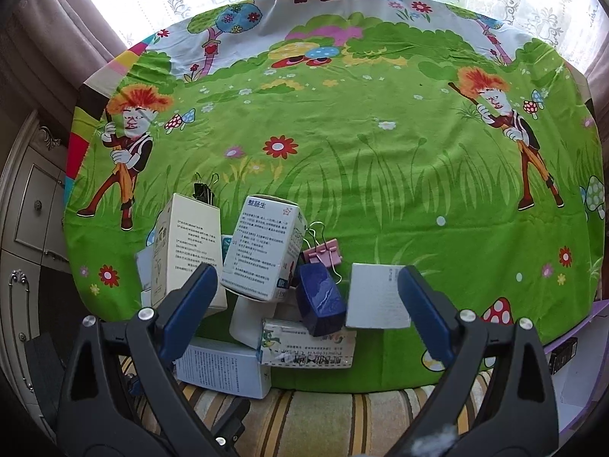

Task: Organize rigid objects
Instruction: 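Grasp the white leaflet-printed box with the left gripper while the right grasps the blue-text box, then carry both boxes over the storage box and release them inside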

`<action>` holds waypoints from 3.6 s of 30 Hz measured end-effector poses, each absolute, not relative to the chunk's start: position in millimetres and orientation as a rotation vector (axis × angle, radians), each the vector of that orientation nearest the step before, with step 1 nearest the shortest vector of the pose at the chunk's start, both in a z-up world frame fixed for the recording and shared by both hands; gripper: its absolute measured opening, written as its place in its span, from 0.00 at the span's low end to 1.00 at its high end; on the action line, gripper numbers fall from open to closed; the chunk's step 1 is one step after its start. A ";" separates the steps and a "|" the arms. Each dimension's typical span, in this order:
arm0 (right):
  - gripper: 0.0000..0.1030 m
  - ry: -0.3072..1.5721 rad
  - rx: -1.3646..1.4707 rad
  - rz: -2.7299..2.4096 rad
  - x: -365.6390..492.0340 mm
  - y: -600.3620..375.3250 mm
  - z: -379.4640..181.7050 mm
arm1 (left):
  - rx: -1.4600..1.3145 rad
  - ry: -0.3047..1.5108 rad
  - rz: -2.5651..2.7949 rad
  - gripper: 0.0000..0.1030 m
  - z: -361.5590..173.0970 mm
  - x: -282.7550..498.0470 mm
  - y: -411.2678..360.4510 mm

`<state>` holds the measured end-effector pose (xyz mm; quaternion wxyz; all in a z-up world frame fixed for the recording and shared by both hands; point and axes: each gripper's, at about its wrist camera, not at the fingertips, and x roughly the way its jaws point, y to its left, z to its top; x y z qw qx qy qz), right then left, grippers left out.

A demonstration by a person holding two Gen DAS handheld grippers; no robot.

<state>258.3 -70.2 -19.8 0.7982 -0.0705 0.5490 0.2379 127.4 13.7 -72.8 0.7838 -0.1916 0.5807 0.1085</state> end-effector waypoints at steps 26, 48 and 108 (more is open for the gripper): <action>0.48 1.153 -0.270 0.521 262.4 -36.1 -45.6 | -0.499 1.118 0.267 0.82 -49.9 75.5 36.3; 0.45 0.978 -0.170 0.599 207.7 -97.8 8.4 | -0.545 0.999 0.190 0.81 -28.8 59.1 15.8; 0.72 1.085 0.092 0.090 98.7 -467.0 -18.4 | -0.134 0.943 -0.500 0.84 12.2 77.7 -244.6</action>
